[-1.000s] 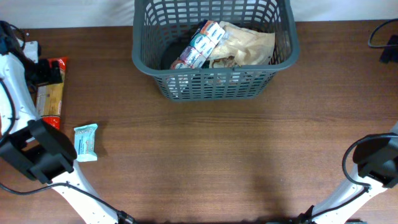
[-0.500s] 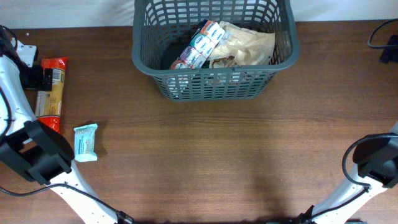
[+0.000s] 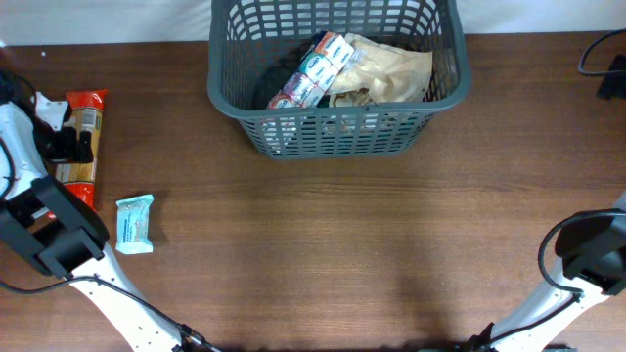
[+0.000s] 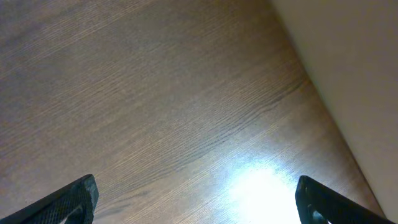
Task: Pack container
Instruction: 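Lower the left gripper and grasp the spaghetti package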
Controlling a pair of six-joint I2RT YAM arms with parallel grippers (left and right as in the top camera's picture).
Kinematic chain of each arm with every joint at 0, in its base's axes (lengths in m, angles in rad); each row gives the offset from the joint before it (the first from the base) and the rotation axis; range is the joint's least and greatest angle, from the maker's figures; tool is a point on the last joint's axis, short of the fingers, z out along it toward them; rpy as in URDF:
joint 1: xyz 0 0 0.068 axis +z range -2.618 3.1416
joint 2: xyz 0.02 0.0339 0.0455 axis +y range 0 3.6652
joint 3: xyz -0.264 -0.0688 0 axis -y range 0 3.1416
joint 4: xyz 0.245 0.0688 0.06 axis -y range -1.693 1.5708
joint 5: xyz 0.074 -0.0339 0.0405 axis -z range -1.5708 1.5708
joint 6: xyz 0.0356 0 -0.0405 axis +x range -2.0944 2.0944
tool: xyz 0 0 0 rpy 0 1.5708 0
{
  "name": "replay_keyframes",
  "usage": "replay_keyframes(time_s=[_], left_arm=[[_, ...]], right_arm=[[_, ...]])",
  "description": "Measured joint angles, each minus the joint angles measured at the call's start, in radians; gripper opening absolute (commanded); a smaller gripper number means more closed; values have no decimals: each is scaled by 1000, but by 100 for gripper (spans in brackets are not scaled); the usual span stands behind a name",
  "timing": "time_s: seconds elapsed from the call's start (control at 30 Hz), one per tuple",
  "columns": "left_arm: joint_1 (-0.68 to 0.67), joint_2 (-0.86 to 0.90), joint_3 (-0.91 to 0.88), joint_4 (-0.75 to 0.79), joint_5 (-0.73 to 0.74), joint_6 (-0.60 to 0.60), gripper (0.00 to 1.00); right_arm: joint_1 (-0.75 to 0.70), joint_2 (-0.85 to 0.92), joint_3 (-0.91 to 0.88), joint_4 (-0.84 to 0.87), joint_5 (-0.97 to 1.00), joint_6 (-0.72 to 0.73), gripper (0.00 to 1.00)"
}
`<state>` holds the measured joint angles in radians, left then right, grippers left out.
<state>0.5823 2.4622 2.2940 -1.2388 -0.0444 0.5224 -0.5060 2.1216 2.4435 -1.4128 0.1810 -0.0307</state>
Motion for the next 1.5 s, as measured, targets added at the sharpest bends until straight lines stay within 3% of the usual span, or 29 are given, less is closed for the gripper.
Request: replay_keyframes(time_s=[1.2, 1.5], left_arm=[[26, 44, 0, 41, 65, -49, 99], [26, 44, -89, 81, 73, -49, 99]], right_arm=[[0, 0, 0, 0, 0, 1, 99], [0, 0, 0, 0, 0, 0, 99]])
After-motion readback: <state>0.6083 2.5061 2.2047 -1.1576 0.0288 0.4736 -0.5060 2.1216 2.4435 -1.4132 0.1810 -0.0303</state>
